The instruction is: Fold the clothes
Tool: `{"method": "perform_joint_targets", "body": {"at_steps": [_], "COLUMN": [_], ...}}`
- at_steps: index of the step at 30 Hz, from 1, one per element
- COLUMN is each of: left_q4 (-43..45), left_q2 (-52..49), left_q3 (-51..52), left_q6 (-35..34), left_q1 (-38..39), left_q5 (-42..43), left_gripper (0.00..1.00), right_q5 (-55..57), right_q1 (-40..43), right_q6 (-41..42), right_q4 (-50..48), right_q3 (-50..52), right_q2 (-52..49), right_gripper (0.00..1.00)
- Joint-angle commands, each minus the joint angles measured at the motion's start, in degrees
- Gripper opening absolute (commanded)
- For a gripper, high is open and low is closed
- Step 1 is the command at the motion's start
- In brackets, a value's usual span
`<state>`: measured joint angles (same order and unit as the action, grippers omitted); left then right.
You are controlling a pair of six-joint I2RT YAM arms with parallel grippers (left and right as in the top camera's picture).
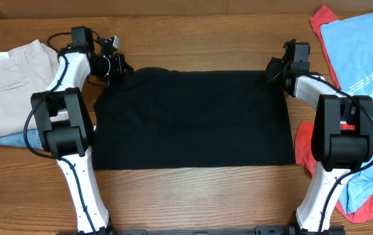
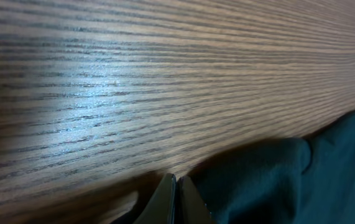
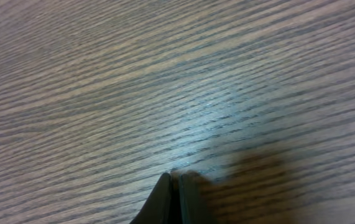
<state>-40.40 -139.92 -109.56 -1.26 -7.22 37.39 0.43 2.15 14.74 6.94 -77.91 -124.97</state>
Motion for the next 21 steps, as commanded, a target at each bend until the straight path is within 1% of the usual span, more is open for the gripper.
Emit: {"method": "perform_joint_targets", "body": {"at_steps": [1, 7, 9, 11, 16, 21], "left_q4": [-0.1, -2.3, -4.2, -6.7, -13.2, -18.4], "left_q2": [5.8, 11.3, 12.7, 14.0, 15.0, 15.1], "left_q3": [-0.9, -0.9, -0.9, -0.9, -0.9, -0.9], "left_q6": [1.6, 1.5, 1.6, 2.6, 4.4, 6.1], "left_q1": [-0.4, -0.4, -0.3, -0.3, -0.3, -0.4], "left_q5": [-0.3, -0.3, -0.4, -0.6, -3.4, -4.0], "left_gripper": [0.04, 0.04, 0.04, 0.04, 0.04, 0.04], "right_q5": [3.6, 3.6, 3.6, 3.6, 4.0, 4.0], "right_q1": [0.7, 0.8, 0.9, 0.9, 0.9, 0.9], "right_q6": [0.0, -0.2, -0.2, -0.2, -0.2, -0.2], "right_q4": [2.7, 6.9, 8.9, 11.1, 15.5, 16.9], "right_q3": [0.9, 0.9, 0.9, 0.9, 0.9, 0.9], "right_q2": [-0.2, 4.8, 6.4, 7.8, 10.4, 12.7], "right_gripper": [0.04, 0.04, 0.04, 0.08, 0.08, 0.08]}}
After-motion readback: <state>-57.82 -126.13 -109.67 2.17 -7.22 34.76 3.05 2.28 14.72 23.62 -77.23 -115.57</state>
